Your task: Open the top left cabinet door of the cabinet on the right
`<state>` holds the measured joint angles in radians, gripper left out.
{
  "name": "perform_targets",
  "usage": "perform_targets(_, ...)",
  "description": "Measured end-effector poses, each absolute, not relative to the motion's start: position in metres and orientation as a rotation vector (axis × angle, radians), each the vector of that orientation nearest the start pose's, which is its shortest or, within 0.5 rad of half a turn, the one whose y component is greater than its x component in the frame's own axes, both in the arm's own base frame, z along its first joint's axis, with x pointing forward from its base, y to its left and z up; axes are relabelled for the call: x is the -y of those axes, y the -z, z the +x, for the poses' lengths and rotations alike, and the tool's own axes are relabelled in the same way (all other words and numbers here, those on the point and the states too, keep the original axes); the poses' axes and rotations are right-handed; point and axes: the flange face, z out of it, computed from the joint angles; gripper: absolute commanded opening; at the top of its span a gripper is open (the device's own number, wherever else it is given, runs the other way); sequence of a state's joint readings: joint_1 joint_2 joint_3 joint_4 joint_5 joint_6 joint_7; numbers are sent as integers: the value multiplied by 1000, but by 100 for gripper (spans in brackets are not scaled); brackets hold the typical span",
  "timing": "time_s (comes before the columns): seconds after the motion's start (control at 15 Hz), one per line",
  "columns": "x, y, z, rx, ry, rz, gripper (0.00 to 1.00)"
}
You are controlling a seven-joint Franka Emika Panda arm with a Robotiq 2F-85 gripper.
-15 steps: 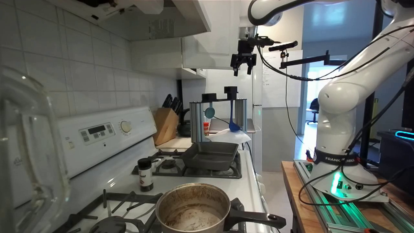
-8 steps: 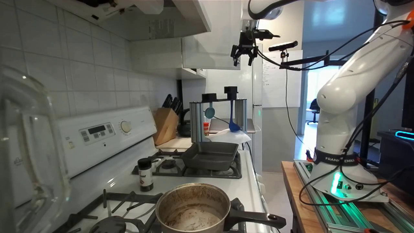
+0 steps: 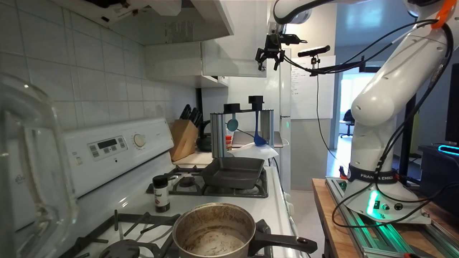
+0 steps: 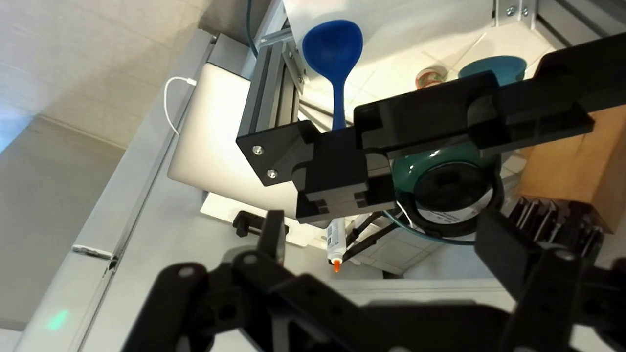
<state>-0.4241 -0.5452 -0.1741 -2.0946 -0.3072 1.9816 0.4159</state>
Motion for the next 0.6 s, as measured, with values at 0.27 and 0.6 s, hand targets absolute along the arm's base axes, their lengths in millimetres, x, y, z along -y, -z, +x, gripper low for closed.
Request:
perform_targets(0.27, 271, -675, 324, -1513, 684, -2956, 100)
perform_targets(0.6, 273, -675, 324, -1520, 683, -2953, 100)
